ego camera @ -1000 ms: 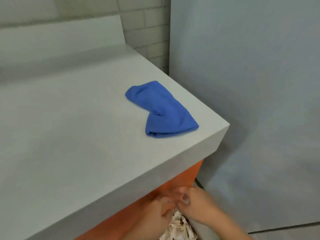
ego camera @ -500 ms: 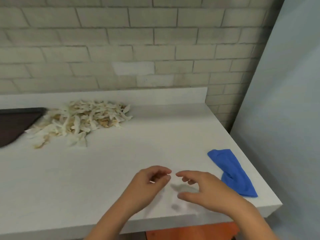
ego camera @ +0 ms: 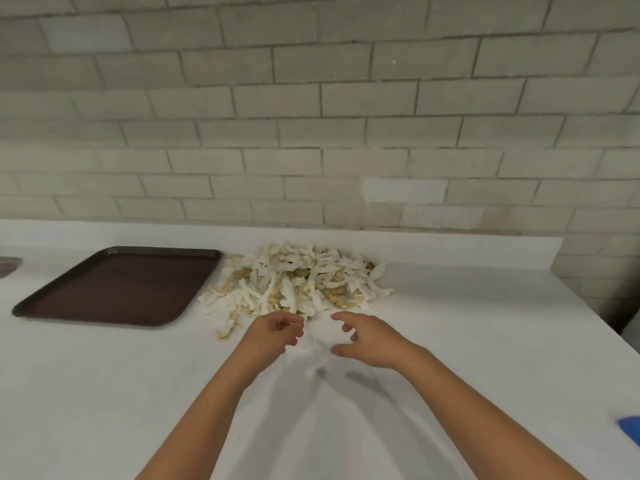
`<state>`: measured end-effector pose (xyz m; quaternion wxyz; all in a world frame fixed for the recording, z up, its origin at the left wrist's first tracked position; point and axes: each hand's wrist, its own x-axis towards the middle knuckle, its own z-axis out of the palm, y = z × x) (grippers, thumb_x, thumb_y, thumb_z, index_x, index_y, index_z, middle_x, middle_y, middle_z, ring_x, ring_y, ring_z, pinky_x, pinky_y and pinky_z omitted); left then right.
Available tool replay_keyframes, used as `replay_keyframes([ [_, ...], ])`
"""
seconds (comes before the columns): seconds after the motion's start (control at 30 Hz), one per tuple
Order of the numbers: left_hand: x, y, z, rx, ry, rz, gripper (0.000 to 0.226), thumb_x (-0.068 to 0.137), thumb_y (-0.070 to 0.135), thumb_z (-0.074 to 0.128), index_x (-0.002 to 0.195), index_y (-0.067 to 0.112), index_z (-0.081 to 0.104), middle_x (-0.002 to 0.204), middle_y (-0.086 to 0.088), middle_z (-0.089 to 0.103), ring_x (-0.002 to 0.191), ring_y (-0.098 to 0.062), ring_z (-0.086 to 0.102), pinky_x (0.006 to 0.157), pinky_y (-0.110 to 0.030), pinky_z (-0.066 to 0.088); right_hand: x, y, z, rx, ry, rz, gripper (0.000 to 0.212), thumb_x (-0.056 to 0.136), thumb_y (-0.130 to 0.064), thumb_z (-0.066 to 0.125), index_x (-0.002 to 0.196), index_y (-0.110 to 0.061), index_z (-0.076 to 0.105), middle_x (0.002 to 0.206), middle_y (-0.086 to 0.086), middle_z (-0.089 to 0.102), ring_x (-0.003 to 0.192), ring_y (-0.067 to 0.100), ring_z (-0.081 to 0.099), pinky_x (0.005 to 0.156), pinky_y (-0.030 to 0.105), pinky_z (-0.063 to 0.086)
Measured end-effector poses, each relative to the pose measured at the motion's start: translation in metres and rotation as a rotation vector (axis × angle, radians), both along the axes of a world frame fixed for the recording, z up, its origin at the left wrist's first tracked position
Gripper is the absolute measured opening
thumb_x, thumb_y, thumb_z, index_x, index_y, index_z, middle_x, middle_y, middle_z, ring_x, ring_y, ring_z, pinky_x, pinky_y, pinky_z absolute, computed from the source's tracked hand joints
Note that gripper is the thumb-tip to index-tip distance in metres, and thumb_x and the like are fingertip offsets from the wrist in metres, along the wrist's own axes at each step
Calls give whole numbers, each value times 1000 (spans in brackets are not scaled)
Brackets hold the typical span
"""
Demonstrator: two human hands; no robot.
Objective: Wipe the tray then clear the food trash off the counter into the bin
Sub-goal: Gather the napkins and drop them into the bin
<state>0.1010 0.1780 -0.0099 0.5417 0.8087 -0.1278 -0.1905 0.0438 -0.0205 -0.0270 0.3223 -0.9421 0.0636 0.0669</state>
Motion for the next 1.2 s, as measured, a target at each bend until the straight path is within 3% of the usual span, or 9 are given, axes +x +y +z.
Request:
replay_keyframes([
  [0.23, 94, 64, -17, 83, -61, 128, 8, 88, 18, 61, 92, 22, 66, 92, -3, 66, 71, -13, 59, 61, -20, 44, 99, 57, -16, -185, -80, 23, 79, 83, -50, 64, 148, -36, 22, 156, -1, 17, 137, 22, 32, 106, 34, 35],
  [0.37, 130, 71, -32, 195, -124, 187, 36, 84, 28, 68, 118, 20, 60, 117, -4, 55, 86, -11, 60, 66, -19, 45, 131, 65, -42, -299, 9, 47, 90, 80, -51, 66, 150, -37, 11, 160, -3, -2, 143, 27, 19, 110, 39, 30],
  [0.5, 162, 64, -48, 324, -207, 209, 70, 76, 45, 73, 136, 23, 45, 140, -9, 39, 127, -25, 43, 102, -37, 37, 131, 68, -72, -482, -115, 80, 63, 88, -42, 61, 144, -27, 35, 141, 2, 45, 121, 22, 47, 95, 27, 42],
  [0.57, 173, 56, -57, 352, -202, 180, 81, 72, 56, 71, 140, 28, 39, 146, -9, 30, 134, -26, 34, 108, -42, 33, 130, 66, -85, -551, -244, 85, 57, 62, -37, 86, 114, -27, 65, 96, -8, 66, 83, 9, 63, 67, 13, 47],
  [0.63, 183, 43, -66, 404, -191, 142, 88, 68, 68, 66, 142, 34, 34, 152, -8, 21, 139, -27, 25, 111, -47, 29, 131, 62, -93, -553, -282, 94, 59, 34, -31, 95, 89, -30, 73, 77, -15, 64, 62, 0, 60, 53, 8, 44],
  [0.77, 197, 21, -84, 603, -227, 56, 86, 69, 77, 55, 142, 39, 33, 155, -7, 17, 142, -28, 17, 113, -50, 20, 128, 54, -93, -414, -330, 24, 43, 58, -24, 87, 98, -21, 71, 113, -6, 64, 85, 7, 66, 72, 10, 47],
  [0.83, 198, 14, -93, 743, -347, 33, 66, 77, 69, 52, 134, 37, 45, 146, -5, 32, 136, -25, 30, 108, -46, 25, 129, 51, -90, -344, -317, 32, 35, 83, -19, 67, 117, -13, 63, 131, -5, 51, 104, 14, 60, 86, 14, 41],
  [0.97, 197, 17, -114, 673, -600, 102, 29, 90, 24, 48, 116, 17, 61, 114, -4, 56, 106, -23, 52, 88, -32, 40, 131, 58, -78, -165, -418, -137, 22, 88, -19, 59, 110, -14, 59, 106, -10, 53, 76, 6, 48, 61, 10, 34],
  [1.2, 188, 42, -124, 373, -644, 121, 34, 80, -9, 48, 106, 6, 62, 94, -10, 54, 84, -26, 54, 70, -28, 39, 159, 73, -70, -191, -359, -71, 48, 94, -22, 45, 141, -29, 37, 117, 2, 47, 95, 14, 49, 75, 24, 41],
])
